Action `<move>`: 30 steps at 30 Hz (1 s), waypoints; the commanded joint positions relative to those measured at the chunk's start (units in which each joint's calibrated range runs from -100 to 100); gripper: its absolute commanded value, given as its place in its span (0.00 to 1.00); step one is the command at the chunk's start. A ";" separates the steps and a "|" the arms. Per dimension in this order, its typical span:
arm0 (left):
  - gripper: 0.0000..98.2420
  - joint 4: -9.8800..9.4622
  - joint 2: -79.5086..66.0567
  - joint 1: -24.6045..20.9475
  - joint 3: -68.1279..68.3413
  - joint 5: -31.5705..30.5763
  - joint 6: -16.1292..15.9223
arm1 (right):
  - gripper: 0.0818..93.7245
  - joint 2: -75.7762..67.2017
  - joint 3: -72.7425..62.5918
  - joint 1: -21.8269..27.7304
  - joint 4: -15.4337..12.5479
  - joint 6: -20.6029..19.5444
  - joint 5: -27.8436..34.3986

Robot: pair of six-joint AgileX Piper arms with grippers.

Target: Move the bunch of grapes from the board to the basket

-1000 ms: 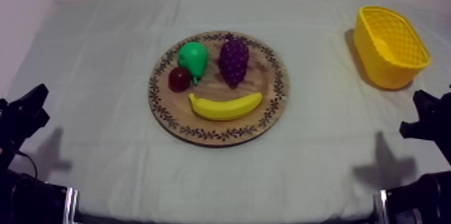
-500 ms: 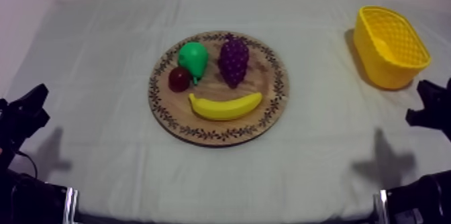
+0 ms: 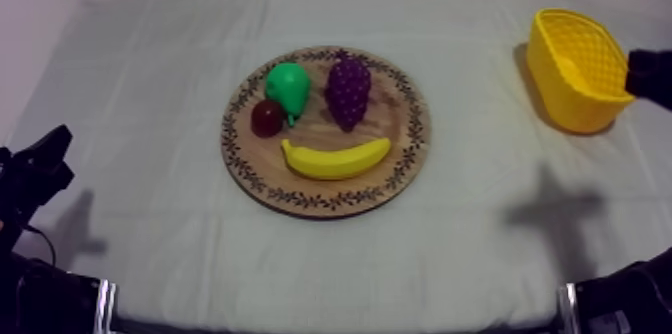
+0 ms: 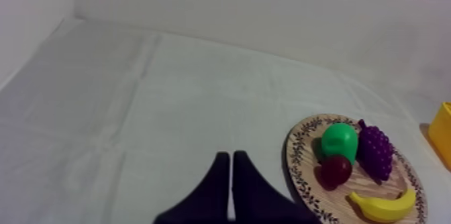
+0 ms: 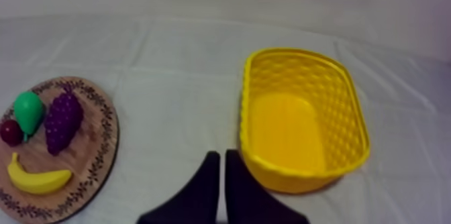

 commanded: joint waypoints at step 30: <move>0.00 0.01 0.00 -0.02 -0.02 0.00 0.01 | 0.00 41.95 -49.37 -18.42 4.53 -8.48 25.29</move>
